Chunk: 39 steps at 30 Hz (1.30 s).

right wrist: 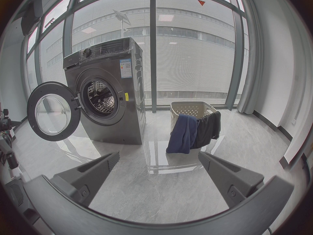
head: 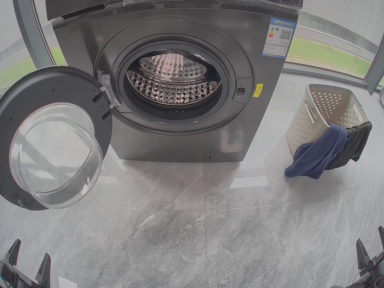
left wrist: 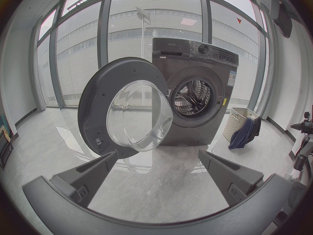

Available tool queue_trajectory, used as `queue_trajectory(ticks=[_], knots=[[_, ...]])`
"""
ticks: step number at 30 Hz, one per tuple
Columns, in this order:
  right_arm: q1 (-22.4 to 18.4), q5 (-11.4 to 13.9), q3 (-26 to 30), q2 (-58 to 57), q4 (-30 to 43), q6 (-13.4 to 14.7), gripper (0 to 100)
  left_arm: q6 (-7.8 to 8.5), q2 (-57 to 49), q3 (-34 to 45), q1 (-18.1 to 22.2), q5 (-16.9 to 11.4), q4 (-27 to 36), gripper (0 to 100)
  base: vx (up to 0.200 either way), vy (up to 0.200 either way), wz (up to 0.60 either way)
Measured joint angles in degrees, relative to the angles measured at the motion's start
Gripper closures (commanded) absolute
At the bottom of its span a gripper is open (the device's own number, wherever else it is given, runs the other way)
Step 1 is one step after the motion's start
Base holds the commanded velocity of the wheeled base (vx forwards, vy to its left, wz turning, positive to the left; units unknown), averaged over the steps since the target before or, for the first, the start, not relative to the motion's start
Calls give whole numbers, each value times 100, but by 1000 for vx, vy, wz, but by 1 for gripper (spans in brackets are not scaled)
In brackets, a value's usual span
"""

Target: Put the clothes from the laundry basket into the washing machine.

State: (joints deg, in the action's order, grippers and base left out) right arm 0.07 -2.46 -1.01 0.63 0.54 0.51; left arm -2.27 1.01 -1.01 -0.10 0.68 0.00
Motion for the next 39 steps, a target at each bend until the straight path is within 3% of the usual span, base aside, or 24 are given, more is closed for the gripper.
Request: queue_trajectory(ticks=[5, 11, 39], knots=[[-2, 0, 0, 0, 0, 2, 0, 0, 0, 0, 0, -2, 0, 0, 200, 0, 0], [2, 1, 0, 2, -2, 2, 0, -2, 2, 0, 0, 0, 0, 0, 0, 0, 0], [-7, 0, 0, 13, 1, -5, 0, 0, 2, 0, 0, 0, 0, 0, 0, -193, 0]])
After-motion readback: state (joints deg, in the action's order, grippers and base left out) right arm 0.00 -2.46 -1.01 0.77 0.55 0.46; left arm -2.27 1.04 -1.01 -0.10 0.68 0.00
